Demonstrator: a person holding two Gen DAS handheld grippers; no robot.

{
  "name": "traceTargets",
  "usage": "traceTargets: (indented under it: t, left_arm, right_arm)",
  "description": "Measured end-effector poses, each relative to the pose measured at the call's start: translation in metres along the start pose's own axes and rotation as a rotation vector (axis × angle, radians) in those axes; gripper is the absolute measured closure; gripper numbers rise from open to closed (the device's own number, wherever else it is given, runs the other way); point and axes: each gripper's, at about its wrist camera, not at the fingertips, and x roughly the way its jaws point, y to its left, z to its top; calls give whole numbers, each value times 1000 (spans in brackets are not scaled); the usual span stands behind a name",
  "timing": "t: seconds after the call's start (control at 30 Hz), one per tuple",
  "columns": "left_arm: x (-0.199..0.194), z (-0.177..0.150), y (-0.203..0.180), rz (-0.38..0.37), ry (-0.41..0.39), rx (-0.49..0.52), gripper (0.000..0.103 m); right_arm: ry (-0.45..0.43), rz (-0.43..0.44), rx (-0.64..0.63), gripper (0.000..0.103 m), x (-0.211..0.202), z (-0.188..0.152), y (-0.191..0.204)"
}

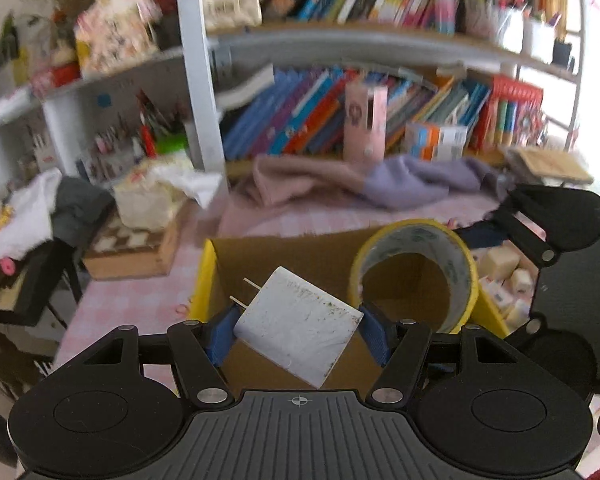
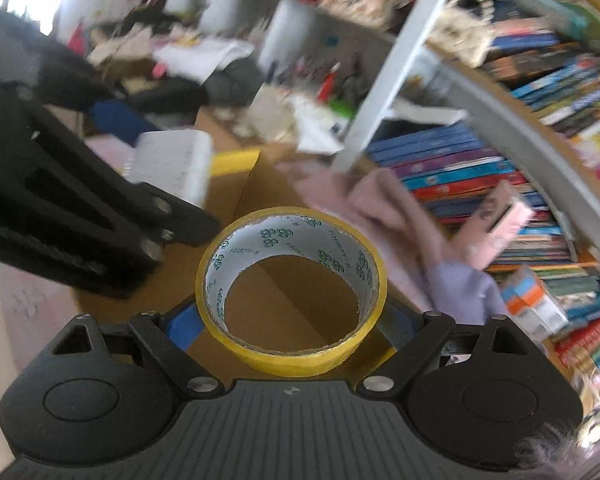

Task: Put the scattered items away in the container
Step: 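Lower the plug into the yellow box with left tool while right tool lowers the tape roll in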

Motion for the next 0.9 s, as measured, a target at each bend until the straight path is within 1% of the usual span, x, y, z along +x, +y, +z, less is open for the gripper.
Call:
traceTargets:
  t: [0.1, 0.17, 0.3, 0.37, 0.4, 0.5, 0.63, 0.77, 0.8, 0.83, 0.9]
  left_arm:
    - [30, 6, 3, -3, 76, 4, 38]
    - [48, 9, 3, 0, 124, 22, 38]
    - [77, 13, 3, -7, 212, 68, 38]
    - [89, 14, 1, -10, 246, 87, 38]
    - [92, 13, -1, -10, 255, 96, 38]
    - [99, 13, -4, -16, 272, 113, 38]
    - [103, 12, -4, -15, 286, 115, 38]
    - [102, 13, -3, -1, 272, 118, 36]
    - [100, 14, -3, 4, 262, 124, 35]
    - [98, 15, -3, 7, 250, 128, 28]
    - [92, 17, -2, 22, 222, 133, 22]
  right_arm:
    - [61, 35, -67, 13, 30, 1, 1]
    - [107, 75, -105, 13, 49, 1, 0]
    - [176, 131, -205, 13, 72, 0, 3]
    - [214, 165, -222, 13, 81, 2, 1]
    - [218, 174, -225, 13, 83, 3, 0]
    - [242, 183, -238, 13, 87, 4, 0]
    - [245, 188, -236, 13, 87, 3, 0]
    - [237, 188, -220, 12, 87, 3, -2]
    - [229, 186, -213, 11, 87, 5, -3]
    - [214, 176, -209, 10, 86, 5, -4]
    - [200, 148, -200, 10, 85, 5, -6]
